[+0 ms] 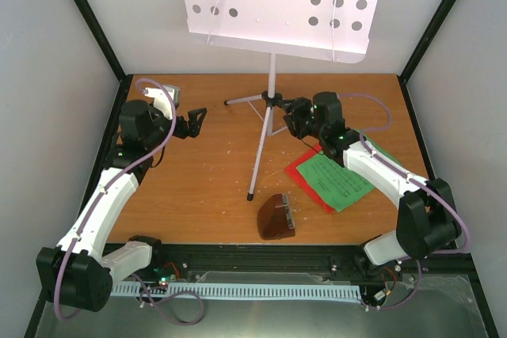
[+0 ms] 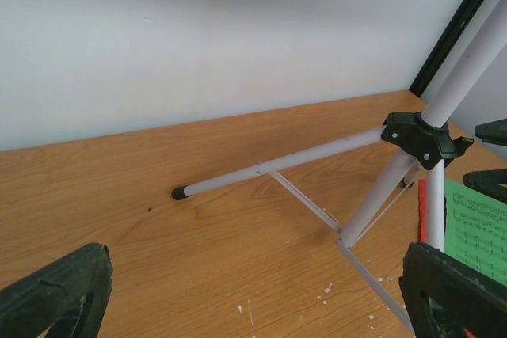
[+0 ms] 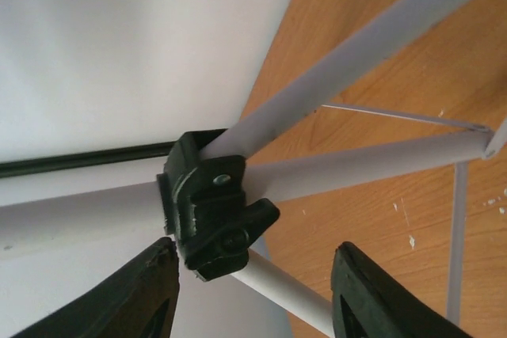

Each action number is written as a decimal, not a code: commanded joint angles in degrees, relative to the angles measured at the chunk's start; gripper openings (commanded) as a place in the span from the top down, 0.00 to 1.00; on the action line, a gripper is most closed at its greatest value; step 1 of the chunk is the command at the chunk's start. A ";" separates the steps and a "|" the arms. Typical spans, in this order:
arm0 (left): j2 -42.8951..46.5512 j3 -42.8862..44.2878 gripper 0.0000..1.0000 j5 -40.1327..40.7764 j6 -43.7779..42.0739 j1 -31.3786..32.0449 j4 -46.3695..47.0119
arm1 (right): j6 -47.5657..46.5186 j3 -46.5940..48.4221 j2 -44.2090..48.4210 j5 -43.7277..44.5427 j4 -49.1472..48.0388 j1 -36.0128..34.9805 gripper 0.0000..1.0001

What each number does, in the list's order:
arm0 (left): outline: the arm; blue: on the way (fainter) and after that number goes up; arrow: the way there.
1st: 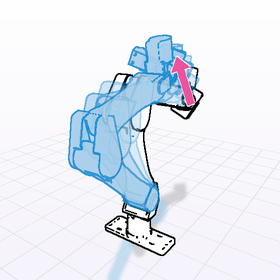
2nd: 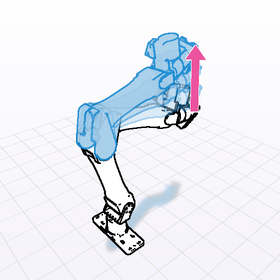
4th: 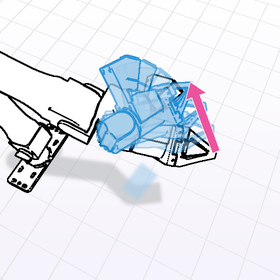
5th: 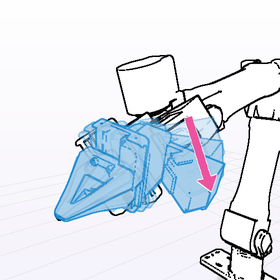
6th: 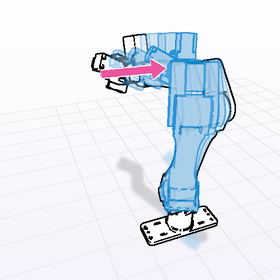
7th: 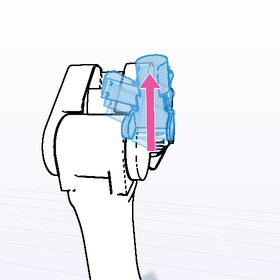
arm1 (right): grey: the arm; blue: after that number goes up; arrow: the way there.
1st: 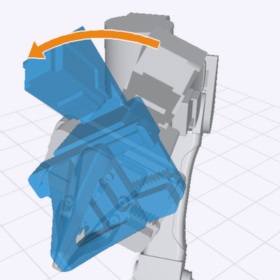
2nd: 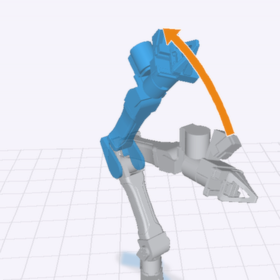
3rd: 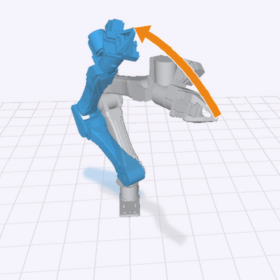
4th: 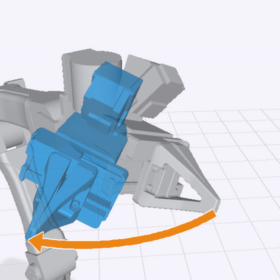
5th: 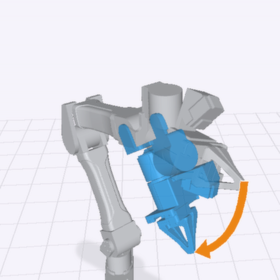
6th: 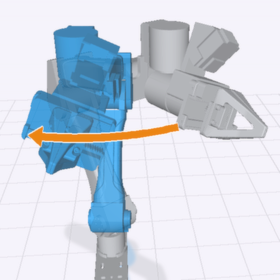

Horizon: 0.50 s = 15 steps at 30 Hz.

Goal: Pack up the instrument practice props

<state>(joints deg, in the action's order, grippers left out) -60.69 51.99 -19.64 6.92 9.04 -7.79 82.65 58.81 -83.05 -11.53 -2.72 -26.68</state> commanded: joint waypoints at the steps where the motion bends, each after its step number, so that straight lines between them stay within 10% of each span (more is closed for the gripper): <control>1: 0.85 0.59 0.01 -0.64 0.20 -0.16 0.06 | 2.32 1.68 -0.58 1.85 1.23 -0.48 0.50; 15: -0.09 0.66 0.01 -0.29 -0.08 -0.16 -0.21 | 5.17 1.15 -0.39 2.97 -1.06 -0.82 0.52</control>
<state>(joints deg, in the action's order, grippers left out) -60.69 51.99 -19.75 6.92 9.04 -7.79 86.04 59.00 -83.42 -10.46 -2.42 -26.81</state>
